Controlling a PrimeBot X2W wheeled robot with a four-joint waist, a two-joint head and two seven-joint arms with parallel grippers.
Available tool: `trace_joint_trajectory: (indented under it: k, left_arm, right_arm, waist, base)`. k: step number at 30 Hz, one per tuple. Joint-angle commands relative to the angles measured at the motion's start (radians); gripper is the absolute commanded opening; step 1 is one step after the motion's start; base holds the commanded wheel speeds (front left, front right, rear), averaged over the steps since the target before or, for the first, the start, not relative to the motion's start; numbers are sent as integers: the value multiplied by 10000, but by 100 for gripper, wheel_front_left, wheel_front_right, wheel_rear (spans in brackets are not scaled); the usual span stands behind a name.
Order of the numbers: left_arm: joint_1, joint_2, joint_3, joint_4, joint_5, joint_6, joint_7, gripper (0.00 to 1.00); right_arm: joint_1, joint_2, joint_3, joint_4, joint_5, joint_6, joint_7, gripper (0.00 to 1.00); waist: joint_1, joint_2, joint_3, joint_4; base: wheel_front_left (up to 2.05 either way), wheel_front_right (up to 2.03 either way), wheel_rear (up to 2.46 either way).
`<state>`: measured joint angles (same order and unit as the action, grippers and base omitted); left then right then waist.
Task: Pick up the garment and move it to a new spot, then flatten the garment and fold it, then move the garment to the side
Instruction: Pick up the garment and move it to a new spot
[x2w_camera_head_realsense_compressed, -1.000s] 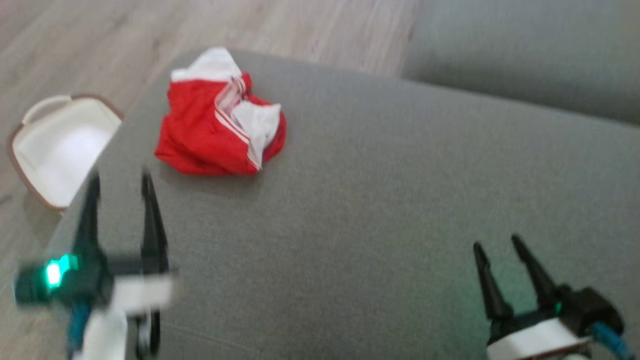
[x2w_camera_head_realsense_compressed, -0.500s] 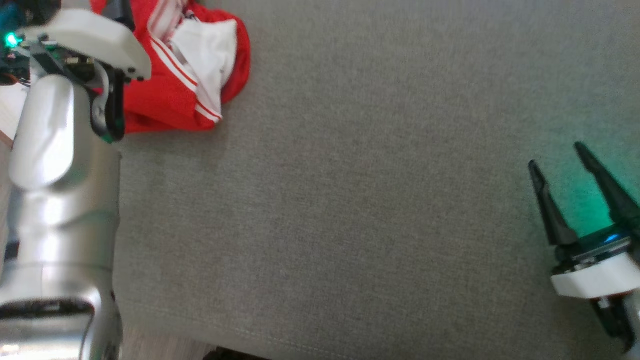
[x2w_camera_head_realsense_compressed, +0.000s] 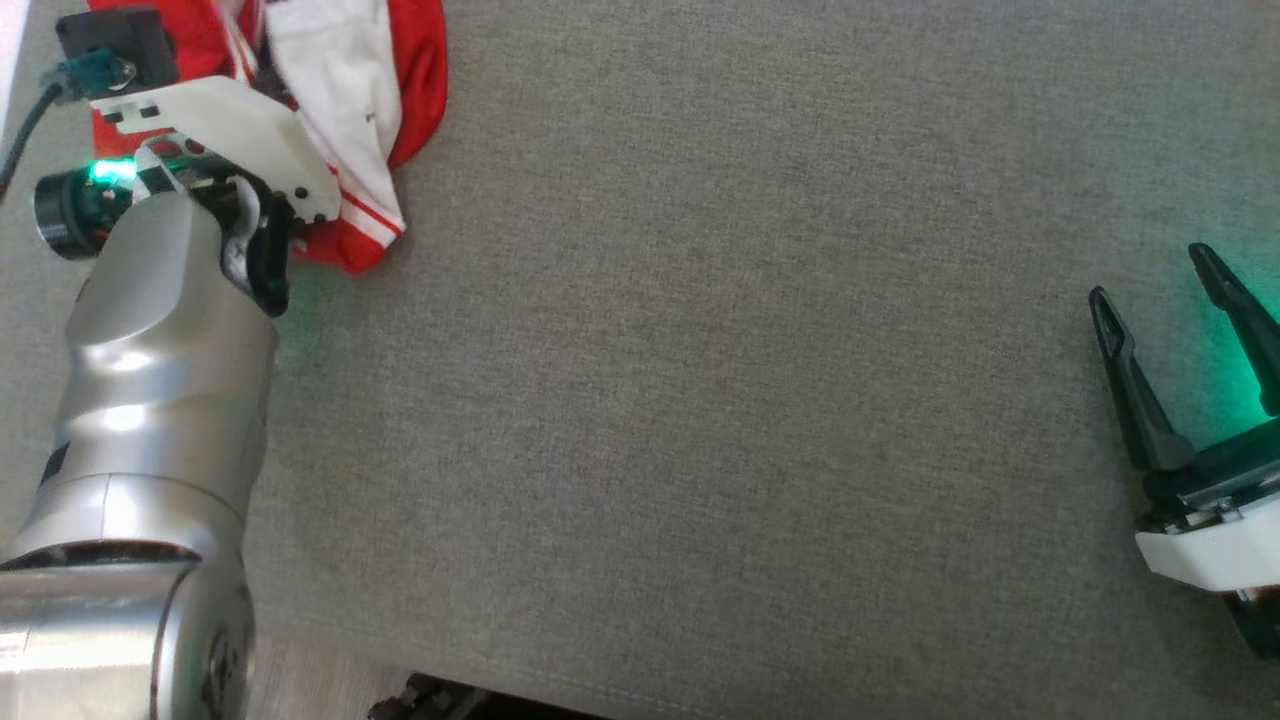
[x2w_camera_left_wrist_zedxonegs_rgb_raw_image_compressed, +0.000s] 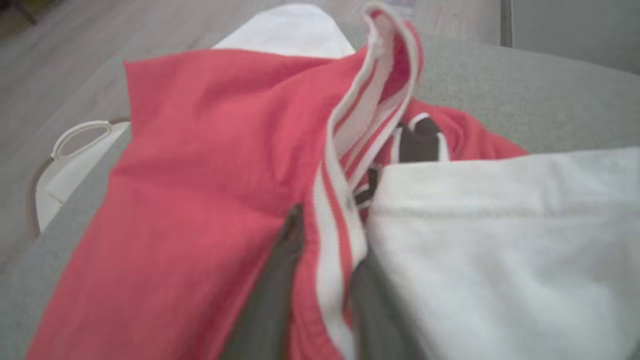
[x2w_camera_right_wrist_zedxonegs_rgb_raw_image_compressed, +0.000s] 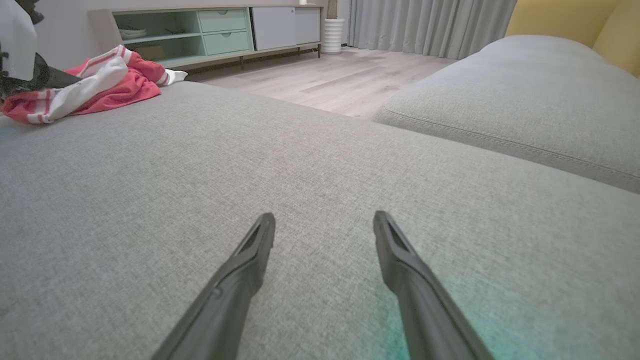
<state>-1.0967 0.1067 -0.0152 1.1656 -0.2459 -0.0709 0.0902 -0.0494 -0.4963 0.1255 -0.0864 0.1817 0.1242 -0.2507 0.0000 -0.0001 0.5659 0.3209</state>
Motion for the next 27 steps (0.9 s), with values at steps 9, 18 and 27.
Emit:
trace_joint_trajectory:
  k: [9, 18, 27]
  left_arm:
    - [-853, 1264, -648, -170, 668, -328, -2639, 0]
    - [-1363, 1265, -1677, -1046, 1039, -566, -3218, 0]
    - [-1118, 953, -3692, -2976, -343, -595, -2788, 0]
  right_arm:
    - [-132, 641, 1060, 756, -11, 65, -93, 100]
    - [-211, 1993, 1545, 1318, 182, 65, -108, 100]
    - [-149, 3163, 1775, 1634, 512, 65, -109, 100]
  waist:
    - [0, 1, -1904, -453]
    - [0, 1, -3913, -1544]
    - [0, 1, -5323, -3249]
  base:
    - [0, 0, 0]
    - [0, 0, 0]
    - [0, 0, 0]
